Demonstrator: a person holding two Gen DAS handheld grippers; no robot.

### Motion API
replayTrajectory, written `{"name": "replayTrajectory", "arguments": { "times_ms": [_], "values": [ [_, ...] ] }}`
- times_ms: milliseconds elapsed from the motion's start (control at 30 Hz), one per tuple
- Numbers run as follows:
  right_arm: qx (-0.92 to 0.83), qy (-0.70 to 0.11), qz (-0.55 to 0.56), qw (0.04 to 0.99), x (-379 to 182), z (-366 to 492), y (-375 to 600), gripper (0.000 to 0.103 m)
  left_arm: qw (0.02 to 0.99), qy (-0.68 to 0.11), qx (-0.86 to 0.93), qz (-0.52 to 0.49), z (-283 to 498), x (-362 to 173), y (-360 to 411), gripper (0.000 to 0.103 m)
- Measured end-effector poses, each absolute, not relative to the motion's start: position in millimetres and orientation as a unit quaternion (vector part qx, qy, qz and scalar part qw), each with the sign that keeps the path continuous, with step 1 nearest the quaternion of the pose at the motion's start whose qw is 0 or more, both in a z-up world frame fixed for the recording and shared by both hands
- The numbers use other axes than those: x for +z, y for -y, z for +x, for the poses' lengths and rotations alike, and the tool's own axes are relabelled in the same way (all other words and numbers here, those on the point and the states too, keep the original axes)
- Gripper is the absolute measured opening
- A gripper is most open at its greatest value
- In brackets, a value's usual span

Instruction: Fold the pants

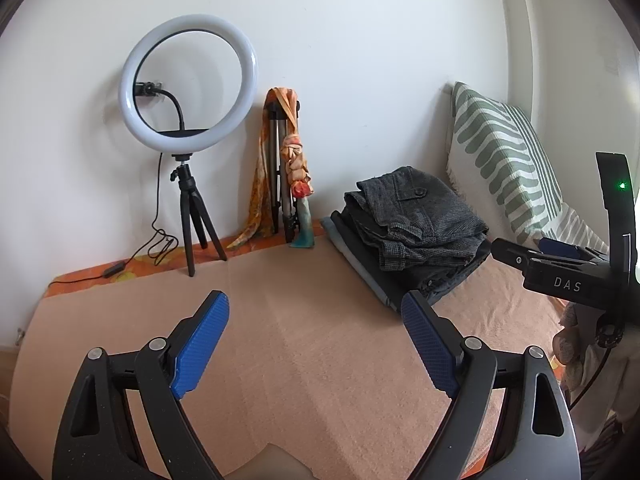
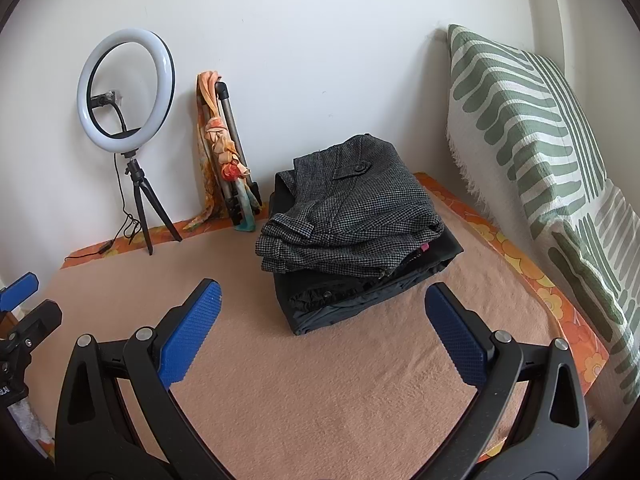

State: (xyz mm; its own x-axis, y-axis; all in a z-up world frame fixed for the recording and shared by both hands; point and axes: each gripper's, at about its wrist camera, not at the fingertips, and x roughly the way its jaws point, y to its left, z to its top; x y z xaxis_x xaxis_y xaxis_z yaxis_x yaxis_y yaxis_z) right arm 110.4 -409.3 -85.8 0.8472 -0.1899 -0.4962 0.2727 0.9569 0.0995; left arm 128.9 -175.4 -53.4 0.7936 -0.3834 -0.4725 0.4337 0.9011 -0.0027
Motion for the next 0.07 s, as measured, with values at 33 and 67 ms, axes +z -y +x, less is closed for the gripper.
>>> {"name": "replayTrajectory", "arguments": {
  "times_ms": [33, 67],
  "values": [
    [-0.121, -0.249, 0.083, 0.957, -85.9, 110.5, 409.2, 0.103, 0.945, -0.239, -0.217, 0.054, 129.1, -53.6, 175.2, 0.088],
    [-0.121, -0.249, 0.083, 0.957, -86.2, 110.4, 409.2, 0.103, 0.944, -0.241, -0.218, 0.054, 129.8, -54.1, 175.0, 0.088]
  ]
}}
